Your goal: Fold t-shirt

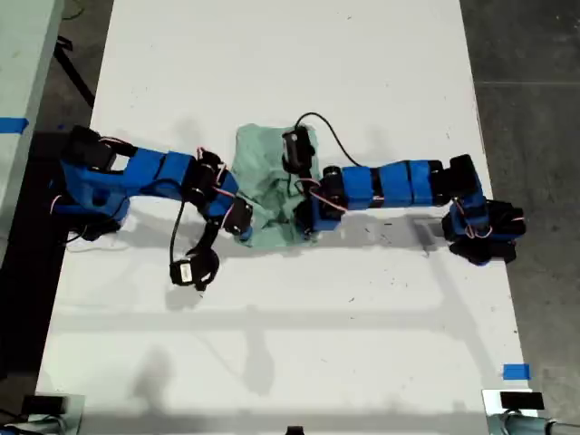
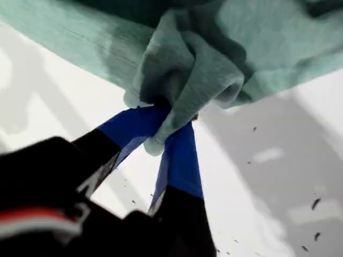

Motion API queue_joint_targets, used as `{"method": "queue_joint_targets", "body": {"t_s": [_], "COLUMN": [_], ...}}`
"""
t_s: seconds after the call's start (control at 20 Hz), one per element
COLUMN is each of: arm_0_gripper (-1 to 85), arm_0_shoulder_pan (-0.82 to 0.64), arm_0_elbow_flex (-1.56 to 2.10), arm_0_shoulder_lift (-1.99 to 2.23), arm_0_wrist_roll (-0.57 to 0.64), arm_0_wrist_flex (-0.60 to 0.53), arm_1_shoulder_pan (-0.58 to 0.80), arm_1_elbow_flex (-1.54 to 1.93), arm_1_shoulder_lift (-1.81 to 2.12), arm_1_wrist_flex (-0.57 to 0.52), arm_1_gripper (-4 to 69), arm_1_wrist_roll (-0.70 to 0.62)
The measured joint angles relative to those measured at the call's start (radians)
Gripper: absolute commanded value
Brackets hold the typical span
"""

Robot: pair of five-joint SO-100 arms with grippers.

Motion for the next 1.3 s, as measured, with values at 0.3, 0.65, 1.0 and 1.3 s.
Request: {"method": "queue_joint_targets", "body": {"t_s": [0.3,0.65,1.0,1.3], "arm_0_gripper": [-0.1,-0.1,26.4,33.4], "arm_0_shoulder_pan": [-0.316,-0.565,-0.652,-0.770], "arm_0_elbow_flex": [0.002,0.002,0.002,0.009], "arm_0_shoulder_lift": [0.020,0.000,-0.095,0.049], "arm_0_wrist_roll": [0.166,0.242,0.293,0.354], "arm_0_wrist_flex": [0.034,-0.011,-0.077,-0.080], "arm_1_shoulder_pan": [0.242,0.445,0.509,0.620], "arm_1_elbow_flex": [-0.021,-0.021,-0.021,-0.114], "arm_1_shoulder_lift": [0.008,0.008,-0.041,-0.041], "arm_1_wrist_flex": [0.023,-0.123,-0.241,-0.186], "arm_1_gripper": [-1.0,-1.0,23.3,30.4], "arm_1_wrist_roll": [-0.204,-0.330,-0.356,-0.402]}}
